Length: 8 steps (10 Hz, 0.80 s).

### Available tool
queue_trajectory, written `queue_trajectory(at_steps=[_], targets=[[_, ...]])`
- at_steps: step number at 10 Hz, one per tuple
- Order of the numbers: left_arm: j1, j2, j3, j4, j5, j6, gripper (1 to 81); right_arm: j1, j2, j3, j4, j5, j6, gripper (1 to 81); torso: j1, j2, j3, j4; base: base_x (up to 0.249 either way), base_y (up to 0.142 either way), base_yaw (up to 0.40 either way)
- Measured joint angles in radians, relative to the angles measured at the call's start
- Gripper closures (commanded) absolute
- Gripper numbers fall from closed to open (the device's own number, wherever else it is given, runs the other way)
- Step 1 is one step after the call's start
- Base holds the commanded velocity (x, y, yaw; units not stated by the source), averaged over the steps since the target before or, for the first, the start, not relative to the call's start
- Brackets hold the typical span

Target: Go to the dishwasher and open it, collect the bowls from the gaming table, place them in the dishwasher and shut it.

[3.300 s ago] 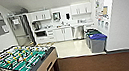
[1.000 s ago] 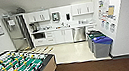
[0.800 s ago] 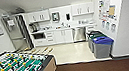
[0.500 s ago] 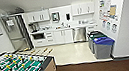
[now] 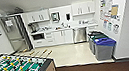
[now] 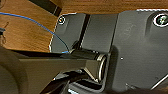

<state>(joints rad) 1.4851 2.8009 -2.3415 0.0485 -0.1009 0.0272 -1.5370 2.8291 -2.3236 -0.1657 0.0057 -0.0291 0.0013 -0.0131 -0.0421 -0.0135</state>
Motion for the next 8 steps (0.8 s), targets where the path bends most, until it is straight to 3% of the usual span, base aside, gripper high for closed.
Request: queue_trajectory(at_steps=[8], targets=[[0.000,0.000,0.000,0.000,0.000,0.000,1.0,0.003,0.000,-0.001,0.000,0.000,0.000,1.0,0.000,0.000,0.000,0.000,0.114,0.000,0.000]])
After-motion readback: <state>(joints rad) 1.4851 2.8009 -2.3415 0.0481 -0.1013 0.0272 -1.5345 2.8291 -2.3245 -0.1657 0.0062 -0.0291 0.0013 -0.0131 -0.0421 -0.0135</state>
